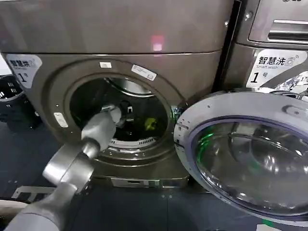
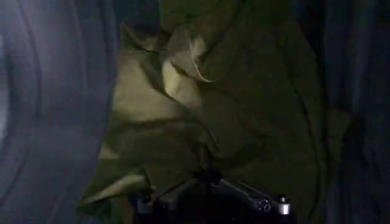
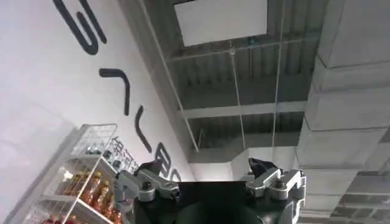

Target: Grasp the clothes from the dryer.

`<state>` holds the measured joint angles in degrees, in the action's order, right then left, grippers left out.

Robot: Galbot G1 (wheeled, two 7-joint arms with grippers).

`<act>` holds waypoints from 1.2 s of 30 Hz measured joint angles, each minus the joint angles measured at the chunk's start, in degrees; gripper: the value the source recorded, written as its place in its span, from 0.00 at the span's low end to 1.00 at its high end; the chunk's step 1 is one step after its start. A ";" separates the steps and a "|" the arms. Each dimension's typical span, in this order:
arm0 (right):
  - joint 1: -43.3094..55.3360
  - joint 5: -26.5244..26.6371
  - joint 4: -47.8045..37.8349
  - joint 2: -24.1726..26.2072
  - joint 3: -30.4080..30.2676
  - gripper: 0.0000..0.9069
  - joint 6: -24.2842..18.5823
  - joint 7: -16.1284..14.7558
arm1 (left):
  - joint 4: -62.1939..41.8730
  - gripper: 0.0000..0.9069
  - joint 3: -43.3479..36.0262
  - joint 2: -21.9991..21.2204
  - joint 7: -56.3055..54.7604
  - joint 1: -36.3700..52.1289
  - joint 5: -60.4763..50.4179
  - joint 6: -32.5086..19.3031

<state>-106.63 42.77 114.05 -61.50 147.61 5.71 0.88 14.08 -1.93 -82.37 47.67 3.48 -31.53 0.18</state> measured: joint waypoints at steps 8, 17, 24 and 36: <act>0.02 0.22 0.00 0.07 -0.32 1.00 -0.45 -0.03 | 17.44 0.00 8.74 1.50 -18.25 -9.33 17.47 6.02; 0.56 0.98 0.59 0.01 -1.08 1.00 -1.41 -0.74 | 38.27 0.00 17.80 0.74 -38.94 -22.04 31.85 0.74; 0.59 1.01 0.17 0.07 -1.01 1.00 -1.99 -0.97 | 51.75 0.00 20.47 0.32 -47.50 -30.82 35.76 -6.38; 0.13 1.65 -0.07 0.19 -0.20 1.00 -2.97 -1.41 | 62.55 0.00 21.55 1.02 -51.71 -37.85 38.07 -7.84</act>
<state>-106.50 44.42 113.97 -61.30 147.41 2.75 -0.53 76.63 19.62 -81.35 -4.05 -34.37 6.54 -7.66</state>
